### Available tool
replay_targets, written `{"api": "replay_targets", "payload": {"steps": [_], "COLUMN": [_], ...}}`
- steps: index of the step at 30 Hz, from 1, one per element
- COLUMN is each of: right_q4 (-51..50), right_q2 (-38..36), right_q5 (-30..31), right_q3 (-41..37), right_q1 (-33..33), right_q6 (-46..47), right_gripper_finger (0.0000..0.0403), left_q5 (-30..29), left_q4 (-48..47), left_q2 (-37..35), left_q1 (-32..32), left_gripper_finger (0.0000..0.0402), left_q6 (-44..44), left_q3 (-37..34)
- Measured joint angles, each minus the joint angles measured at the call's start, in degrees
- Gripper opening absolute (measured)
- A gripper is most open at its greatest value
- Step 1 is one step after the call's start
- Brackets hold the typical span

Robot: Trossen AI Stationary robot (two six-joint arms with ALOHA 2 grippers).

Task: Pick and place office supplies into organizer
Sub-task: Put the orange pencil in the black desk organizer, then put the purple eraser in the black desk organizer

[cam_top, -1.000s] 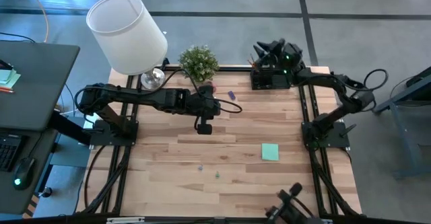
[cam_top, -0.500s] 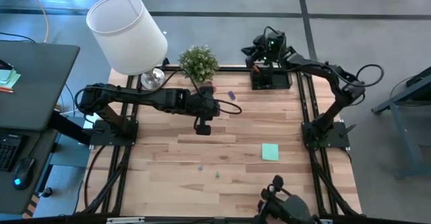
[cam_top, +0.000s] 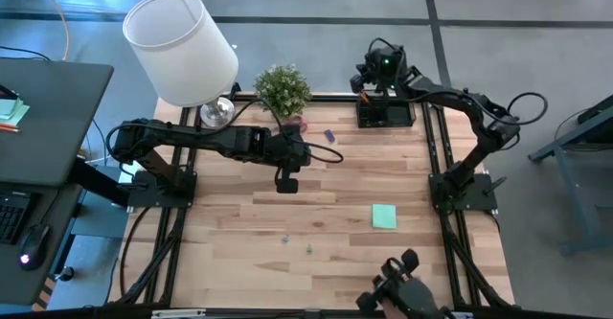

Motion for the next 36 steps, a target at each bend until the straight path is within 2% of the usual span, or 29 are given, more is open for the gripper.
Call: {"api": "replay_targets", "payload": {"steps": [2, 7, 10, 17, 21, 26, 29, 33, 36], "right_q4": [-3.0, -4.8, -6.0, -8.5, -5.3, -4.8, -7.6, -17.0, -19.5], "right_q2": [0.0, 0.0, 0.0, 0.0, -1.9, -7.6, -11.6, -13.9, -13.9], "right_q5": [-0.3, -7.1, -7.9, -1.5, -1.2, -1.3, -4.6, -10.7, -9.9], "right_q3": [0.0, 0.0, 0.0, 0.0, 0.0, 0.0, 0.0, -0.1, -3.0], "right_q1": [0.0, 1.3, 2.5, 4.0, 4.2, 5.4, 7.3, 11.1, 15.2], "right_q6": [-0.3, -2.0, -1.5, -3.8, -4.5, -4.8, -4.5, -1.1, -0.3], "right_gripper_finger": [0.0003, 0.0001, 0.0002, 0.0002, 0.0001, 0.0004, 0.0005, 0.0005, 0.0007], "left_q5": [0.0, 0.0, 0.0, 0.0, 0.0, 0.0, 0.0, 0.0, 0.0], "left_q4": [0.0, 0.1, 0.2, 0.3, 0.1, -0.1, -0.2, 0.2, 1.9], "left_q2": [0.0, 0.0, 0.0, 0.0, 0.0, 0.0, 0.0, 0.0, 0.0], "left_q1": [0.0, 0.0, 0.0, 0.0, 0.0, 0.0, 0.0, 0.0, 0.0], "left_gripper_finger": [0.0008, 0.0008, 0.0008, 0.0008, 0.0008, 0.0008, 0.0008, 0.0008, 0.0008], "left_q6": [0.0, 0.0, 0.0, 0.0, 0.1, 0.1, 0.1, 0.1, 0.7], "left_q3": [0.0, 0.0, 0.0, 0.0, 0.0, 0.0, 0.0, -1.2, -2.1]}}
